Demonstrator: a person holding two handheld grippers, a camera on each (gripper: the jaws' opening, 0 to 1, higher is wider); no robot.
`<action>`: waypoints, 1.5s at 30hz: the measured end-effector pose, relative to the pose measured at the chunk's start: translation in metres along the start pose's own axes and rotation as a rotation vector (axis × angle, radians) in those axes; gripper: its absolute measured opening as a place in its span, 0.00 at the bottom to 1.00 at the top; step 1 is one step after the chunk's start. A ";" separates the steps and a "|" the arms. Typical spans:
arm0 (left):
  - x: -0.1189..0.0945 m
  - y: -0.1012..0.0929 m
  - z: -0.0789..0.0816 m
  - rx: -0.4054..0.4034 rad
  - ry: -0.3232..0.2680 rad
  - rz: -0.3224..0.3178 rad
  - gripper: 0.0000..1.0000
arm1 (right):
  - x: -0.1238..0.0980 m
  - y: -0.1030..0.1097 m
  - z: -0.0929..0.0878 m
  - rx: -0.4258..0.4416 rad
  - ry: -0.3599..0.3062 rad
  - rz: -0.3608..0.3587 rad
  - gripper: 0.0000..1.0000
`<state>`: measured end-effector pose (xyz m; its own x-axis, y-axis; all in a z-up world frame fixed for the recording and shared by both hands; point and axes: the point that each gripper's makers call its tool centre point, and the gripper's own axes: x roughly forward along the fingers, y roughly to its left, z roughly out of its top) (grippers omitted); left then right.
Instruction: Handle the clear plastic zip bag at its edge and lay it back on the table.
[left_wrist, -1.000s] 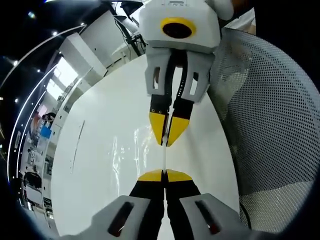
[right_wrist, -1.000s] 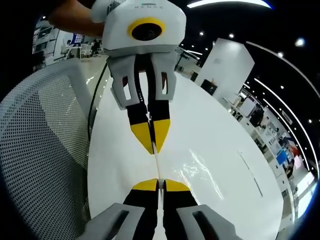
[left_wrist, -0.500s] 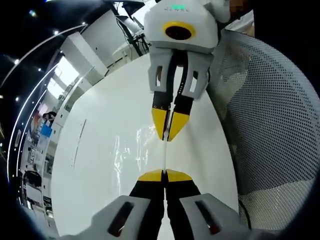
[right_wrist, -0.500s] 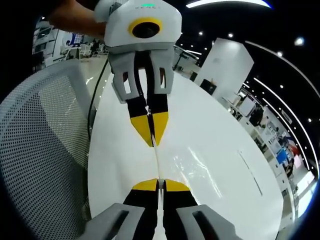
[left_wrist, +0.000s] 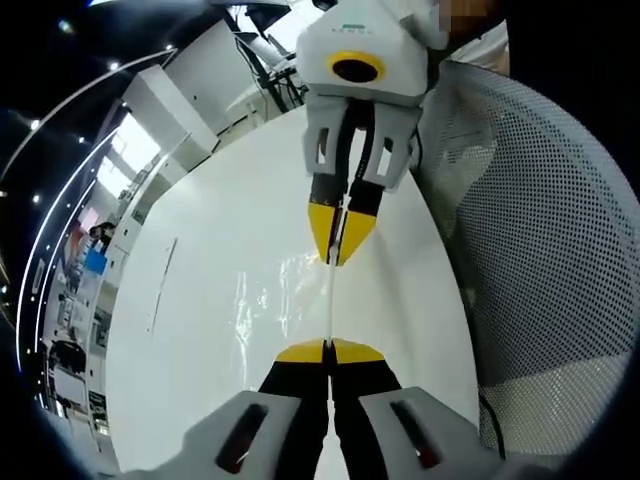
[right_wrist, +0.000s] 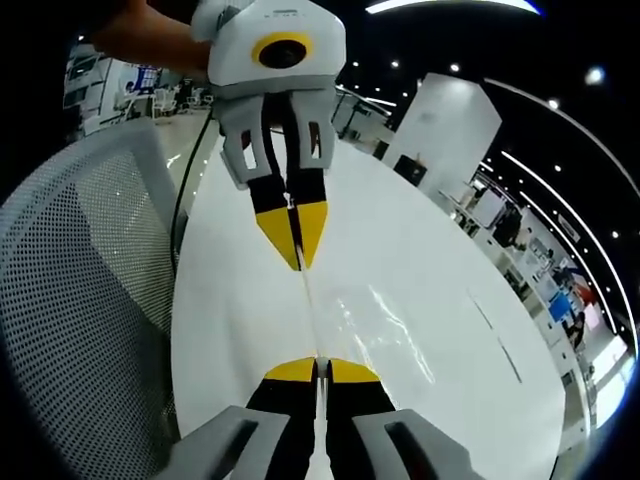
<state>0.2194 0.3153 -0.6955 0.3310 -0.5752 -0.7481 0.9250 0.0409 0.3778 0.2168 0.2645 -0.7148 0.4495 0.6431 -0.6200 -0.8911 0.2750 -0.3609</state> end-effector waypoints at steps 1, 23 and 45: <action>0.000 0.000 0.000 0.001 0.001 0.000 0.00 | 0.000 0.000 0.000 0.001 0.001 -0.001 0.00; -0.007 0.003 -0.005 -0.019 -0.011 0.000 0.00 | -0.004 -0.004 -0.010 0.017 0.016 -0.015 0.00; -0.018 0.007 -0.015 -0.055 -0.006 0.013 0.00 | -0.015 -0.007 -0.036 0.071 0.045 -0.031 0.00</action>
<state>0.2229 0.3377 -0.6876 0.3417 -0.5795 -0.7399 0.9297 0.0932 0.3563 0.2186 0.2270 -0.7282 0.4780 0.6012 -0.6404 -0.8781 0.3457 -0.3309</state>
